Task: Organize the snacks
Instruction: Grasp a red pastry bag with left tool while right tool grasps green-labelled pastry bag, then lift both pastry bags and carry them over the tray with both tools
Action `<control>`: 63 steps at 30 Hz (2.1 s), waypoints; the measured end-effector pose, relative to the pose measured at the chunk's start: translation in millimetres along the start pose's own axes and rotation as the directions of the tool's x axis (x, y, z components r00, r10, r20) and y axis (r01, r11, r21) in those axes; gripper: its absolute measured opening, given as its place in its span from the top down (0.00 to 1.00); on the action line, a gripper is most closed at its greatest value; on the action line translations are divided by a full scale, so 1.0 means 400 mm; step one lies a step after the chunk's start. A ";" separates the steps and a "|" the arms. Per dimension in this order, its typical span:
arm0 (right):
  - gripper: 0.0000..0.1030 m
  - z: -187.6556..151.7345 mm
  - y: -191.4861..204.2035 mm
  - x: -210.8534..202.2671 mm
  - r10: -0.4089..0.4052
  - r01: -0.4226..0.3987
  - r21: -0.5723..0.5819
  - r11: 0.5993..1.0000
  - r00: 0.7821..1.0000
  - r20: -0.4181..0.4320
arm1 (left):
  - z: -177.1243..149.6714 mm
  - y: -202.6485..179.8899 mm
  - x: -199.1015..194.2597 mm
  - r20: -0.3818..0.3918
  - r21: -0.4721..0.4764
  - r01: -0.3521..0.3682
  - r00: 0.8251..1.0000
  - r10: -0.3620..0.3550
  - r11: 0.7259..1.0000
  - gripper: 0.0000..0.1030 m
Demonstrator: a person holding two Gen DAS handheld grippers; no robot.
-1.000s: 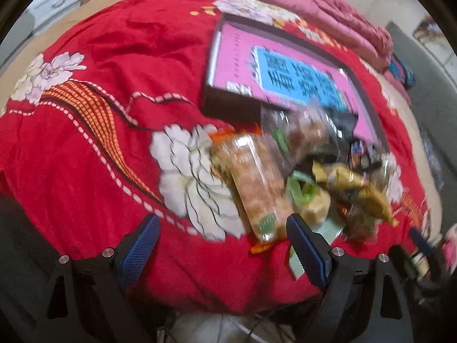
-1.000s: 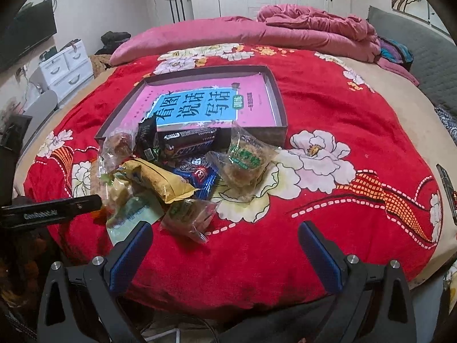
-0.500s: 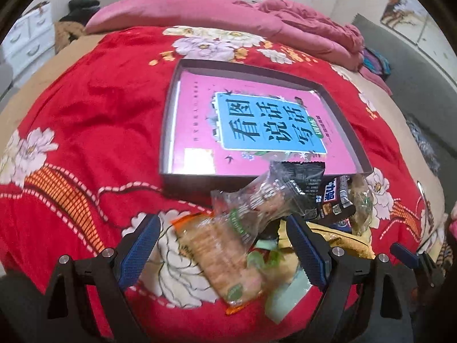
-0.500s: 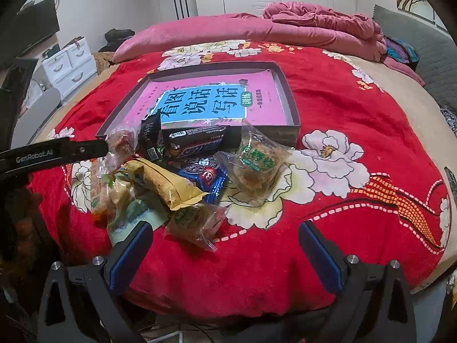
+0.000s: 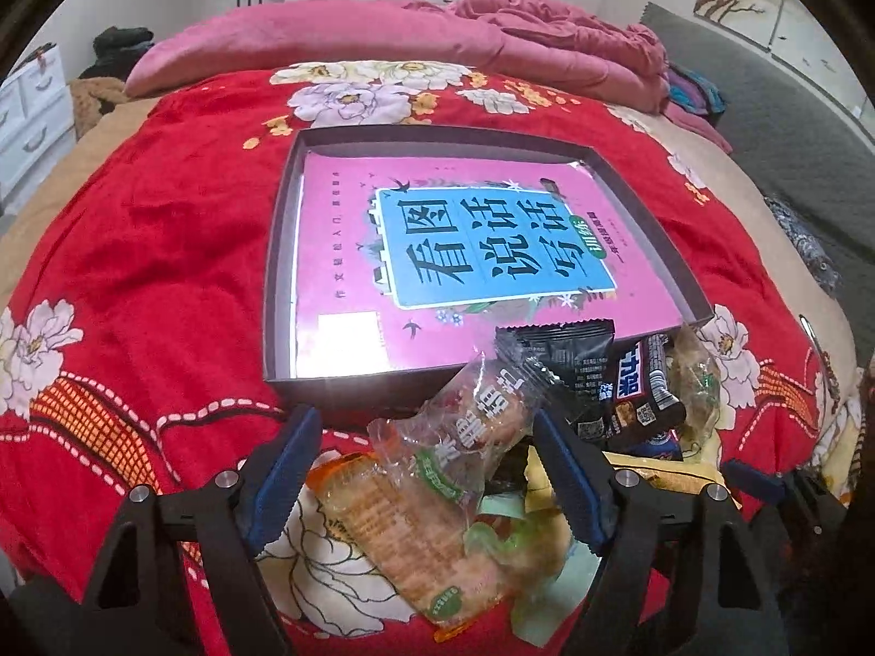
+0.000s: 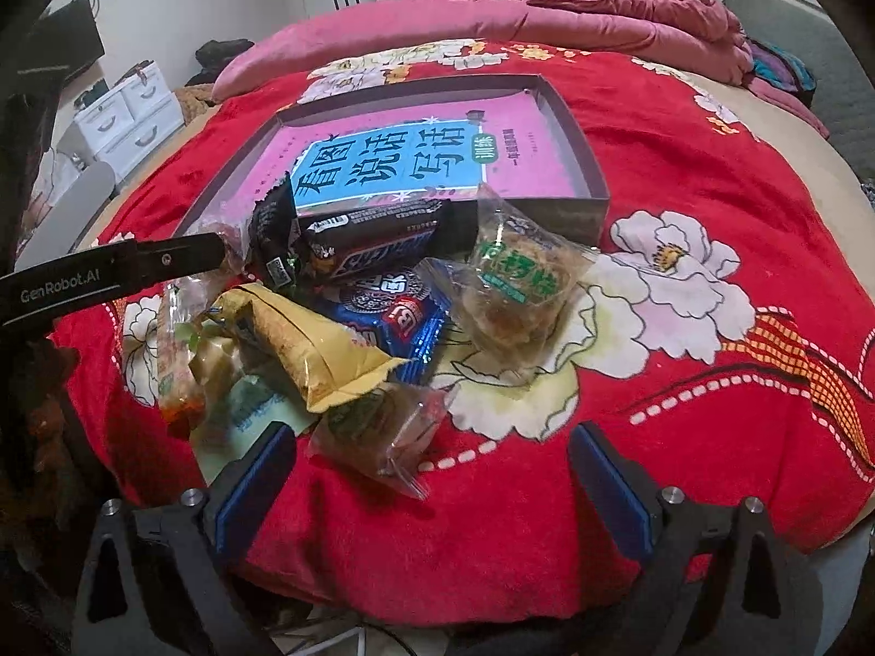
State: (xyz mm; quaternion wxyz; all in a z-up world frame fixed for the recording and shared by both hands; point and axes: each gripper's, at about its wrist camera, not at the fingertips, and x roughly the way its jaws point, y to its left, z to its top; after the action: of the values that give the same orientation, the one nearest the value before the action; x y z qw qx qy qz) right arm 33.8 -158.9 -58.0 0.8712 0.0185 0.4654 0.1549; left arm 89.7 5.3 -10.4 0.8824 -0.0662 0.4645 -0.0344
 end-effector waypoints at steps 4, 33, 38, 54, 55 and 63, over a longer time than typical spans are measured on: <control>0.15 0.002 0.014 0.019 -0.012 0.012 -0.018 1.000 1.000 -0.010 | 0.004 0.001 0.008 -0.003 0.006 0.012 1.000 -0.012 1.000 0.21; 0.57 0.009 -0.074 -0.072 0.002 -0.007 0.084 0.996 0.998 0.067 | 0.001 0.031 0.011 -0.017 -0.053 0.168 0.985 -0.169 0.984 0.58; 0.57 0.014 -0.086 -0.073 -0.023 0.017 0.083 0.996 0.997 0.075 | -0.003 0.044 0.012 -0.023 -0.082 0.187 0.982 -0.190 0.979 0.58; 0.58 0.026 -0.102 -0.103 -0.037 0.028 0.074 0.997 0.992 0.122 | -0.005 0.061 -0.021 0.027 -0.106 0.222 0.975 -0.220 0.969 0.59; 0.58 0.029 -0.102 -0.109 -0.040 0.030 0.075 0.997 0.991 0.131 | -0.003 0.062 -0.025 0.033 -0.107 0.225 0.974 -0.223 0.968 0.59; 0.58 0.054 -0.116 -0.142 -0.040 0.025 0.082 0.996 0.983 0.180 | 0.010 0.082 -0.055 0.088 -0.132 0.239 0.969 -0.229 0.962 0.59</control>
State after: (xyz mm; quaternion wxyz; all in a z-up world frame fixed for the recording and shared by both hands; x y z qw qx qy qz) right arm 33.7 -216.8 -8.4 0.9110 0.0596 0.3901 0.1196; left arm 80.4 40.7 5.0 0.8814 -0.1845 0.4225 -0.1032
